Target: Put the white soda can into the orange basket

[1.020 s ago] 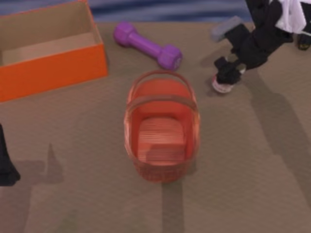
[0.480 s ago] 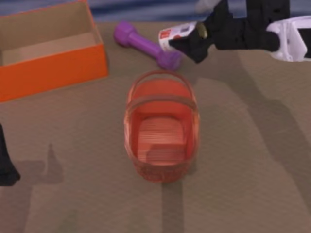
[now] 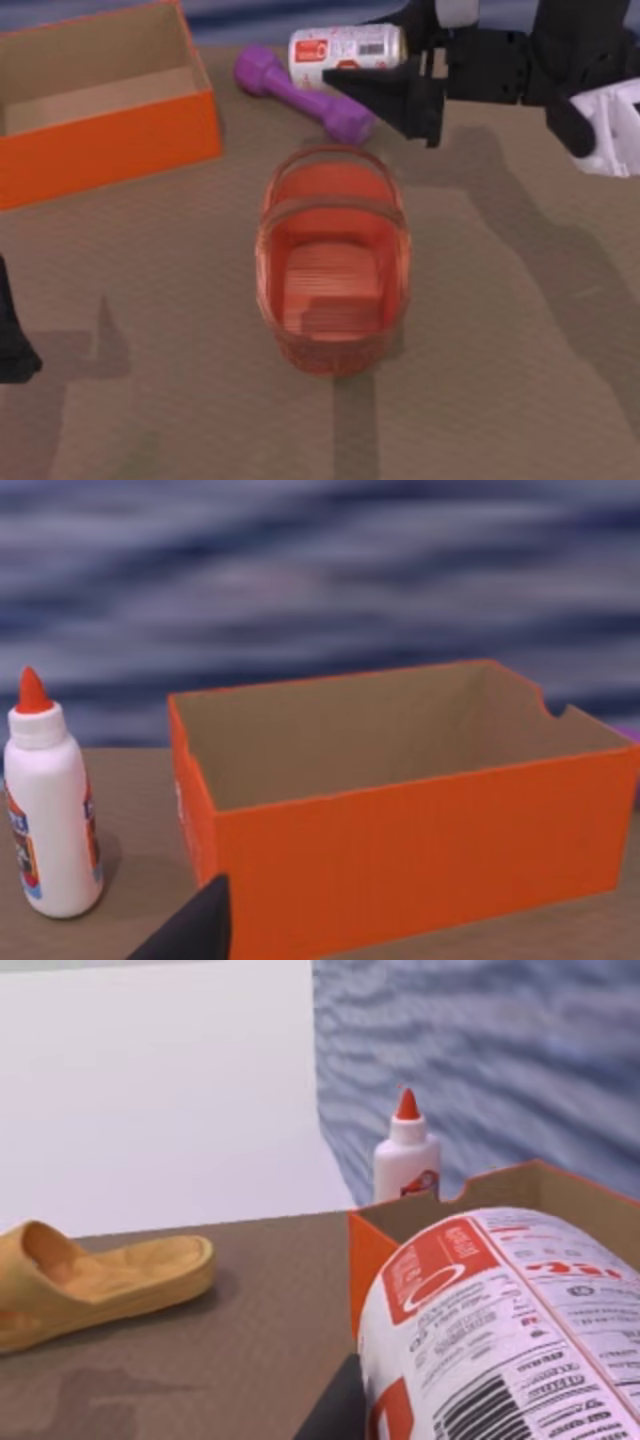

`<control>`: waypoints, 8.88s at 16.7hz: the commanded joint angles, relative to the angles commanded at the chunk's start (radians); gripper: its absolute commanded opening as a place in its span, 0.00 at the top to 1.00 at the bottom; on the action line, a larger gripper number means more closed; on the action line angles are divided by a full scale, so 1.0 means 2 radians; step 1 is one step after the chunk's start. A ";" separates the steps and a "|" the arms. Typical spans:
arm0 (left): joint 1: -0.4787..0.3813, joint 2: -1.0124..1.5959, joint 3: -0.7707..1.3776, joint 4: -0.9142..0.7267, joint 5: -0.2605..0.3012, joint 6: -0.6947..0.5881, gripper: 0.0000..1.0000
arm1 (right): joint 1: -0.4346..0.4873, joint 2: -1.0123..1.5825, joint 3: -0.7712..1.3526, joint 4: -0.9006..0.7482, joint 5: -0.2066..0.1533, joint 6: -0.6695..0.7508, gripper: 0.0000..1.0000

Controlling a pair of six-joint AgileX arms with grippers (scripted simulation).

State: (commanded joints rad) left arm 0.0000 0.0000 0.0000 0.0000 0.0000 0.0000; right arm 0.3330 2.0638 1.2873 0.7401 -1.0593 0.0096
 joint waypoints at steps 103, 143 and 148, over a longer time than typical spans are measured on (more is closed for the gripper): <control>-0.352 1.113 1.046 -0.718 0.002 0.585 0.60 | -0.162 -1.032 -0.644 -0.370 0.530 -0.005 0.00; -0.340 1.114 1.080 -0.754 0.002 0.592 1.00 | -0.162 -1.032 -0.644 -0.370 0.530 -0.005 0.00; -0.324 1.108 1.137 -0.815 0.001 0.603 1.00 | -0.162 -1.032 -0.644 -0.370 0.530 -0.005 0.00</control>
